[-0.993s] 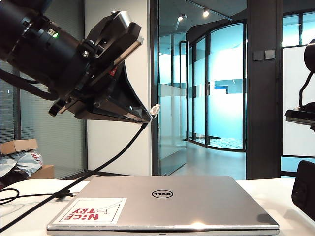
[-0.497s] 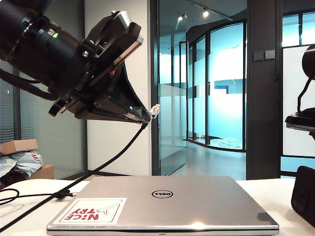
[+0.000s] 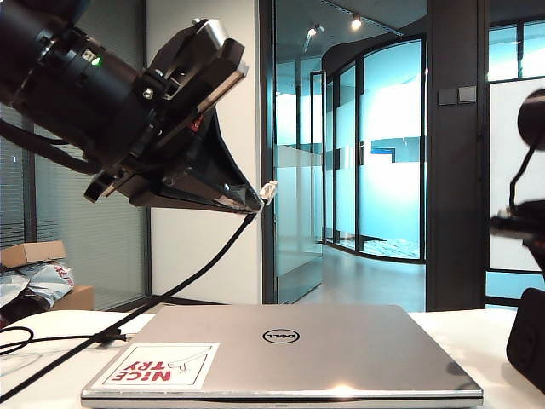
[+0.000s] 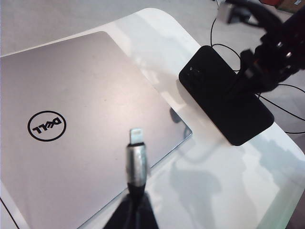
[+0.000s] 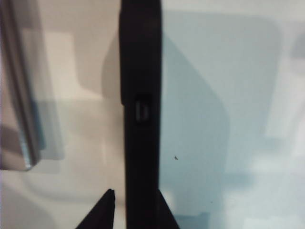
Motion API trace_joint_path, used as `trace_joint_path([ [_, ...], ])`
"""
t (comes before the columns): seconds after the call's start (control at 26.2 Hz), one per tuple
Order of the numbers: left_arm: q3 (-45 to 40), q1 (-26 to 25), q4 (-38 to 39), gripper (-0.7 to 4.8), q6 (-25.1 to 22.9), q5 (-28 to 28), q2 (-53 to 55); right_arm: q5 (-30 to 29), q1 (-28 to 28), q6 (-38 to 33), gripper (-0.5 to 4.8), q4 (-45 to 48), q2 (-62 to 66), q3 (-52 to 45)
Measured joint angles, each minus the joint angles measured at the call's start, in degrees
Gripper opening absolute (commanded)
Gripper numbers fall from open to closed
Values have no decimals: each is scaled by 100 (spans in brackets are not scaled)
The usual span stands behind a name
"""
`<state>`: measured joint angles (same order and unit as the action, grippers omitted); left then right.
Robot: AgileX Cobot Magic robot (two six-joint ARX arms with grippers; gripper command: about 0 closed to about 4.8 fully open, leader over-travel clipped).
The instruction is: Pick up the charging cable and the phone, plug the charging cable into the charging port on the phone, and finally place them back on the table.
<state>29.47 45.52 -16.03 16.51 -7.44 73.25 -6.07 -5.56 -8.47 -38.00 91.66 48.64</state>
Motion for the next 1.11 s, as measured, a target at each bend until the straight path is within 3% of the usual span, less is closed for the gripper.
trace_joint_path([
  [0.23,0,0,0,-7,0,-2,0,0,0,103,111,4,376,-2],
  [0.46,0,0,0,-7,0,0,0,-42,-7,114,-2,63,374,0],
  [0.84,0,0,0,-7,0,0,0,-98,-11,98,-2,-15,387,61],
  [1.11,0,0,11,-7,0,0,-2,-1292,7,59,-2,-501,267,1054],
])
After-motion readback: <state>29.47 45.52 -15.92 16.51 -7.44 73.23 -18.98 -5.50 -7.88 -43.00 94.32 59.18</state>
